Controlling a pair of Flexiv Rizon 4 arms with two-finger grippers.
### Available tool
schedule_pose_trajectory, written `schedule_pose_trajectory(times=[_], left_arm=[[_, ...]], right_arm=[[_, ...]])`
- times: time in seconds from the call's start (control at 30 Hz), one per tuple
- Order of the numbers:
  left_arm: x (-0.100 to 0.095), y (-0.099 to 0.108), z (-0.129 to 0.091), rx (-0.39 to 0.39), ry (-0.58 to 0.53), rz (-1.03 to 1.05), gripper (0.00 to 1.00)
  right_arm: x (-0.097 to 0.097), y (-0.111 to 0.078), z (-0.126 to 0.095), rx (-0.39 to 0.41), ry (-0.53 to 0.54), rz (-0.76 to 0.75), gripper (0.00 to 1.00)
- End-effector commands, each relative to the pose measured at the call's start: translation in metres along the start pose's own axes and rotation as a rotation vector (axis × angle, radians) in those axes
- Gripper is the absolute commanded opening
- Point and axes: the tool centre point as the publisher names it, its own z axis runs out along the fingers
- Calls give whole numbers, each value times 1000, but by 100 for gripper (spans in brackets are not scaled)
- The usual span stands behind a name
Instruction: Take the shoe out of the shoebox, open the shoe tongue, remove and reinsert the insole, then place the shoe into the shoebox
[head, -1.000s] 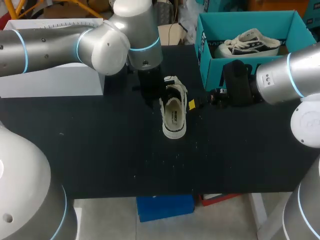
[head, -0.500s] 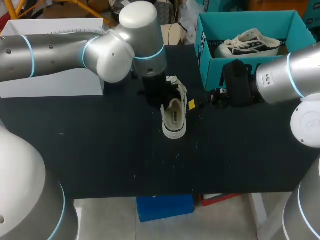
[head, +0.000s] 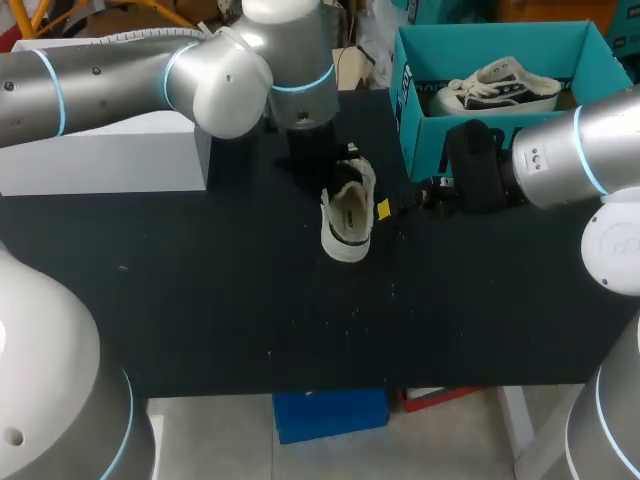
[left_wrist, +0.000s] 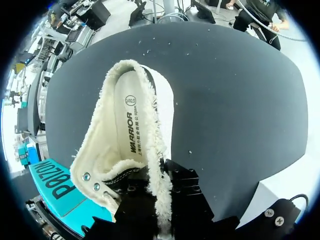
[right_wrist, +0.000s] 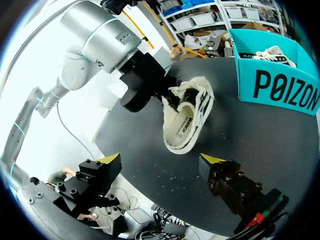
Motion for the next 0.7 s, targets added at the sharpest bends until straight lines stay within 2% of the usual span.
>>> schedule_pose_trajectory(times=[0.03,0.17,0.33,0.4,0.53,0.7], left_arm=[[6,-3,-67,-58,-11,-13,0],[10,16,-121,-164,-37,-84,0],[28,42,-193,-290,-99,-234,0],[45,55,-220,-338,-117,-305,0],[87,65,-261,-403,-152,-458,0],[147,69,-292,-453,-186,-630,0]], right_arm=[[1,1,1,2,-2,0,100],[1,1,1,2,-2,0,100],[1,1,1,2,-2,0,100],[1,1,1,2,-2,0,100],[1,1,1,2,-2,0,100],[1,1,1,2,-2,0,100]])
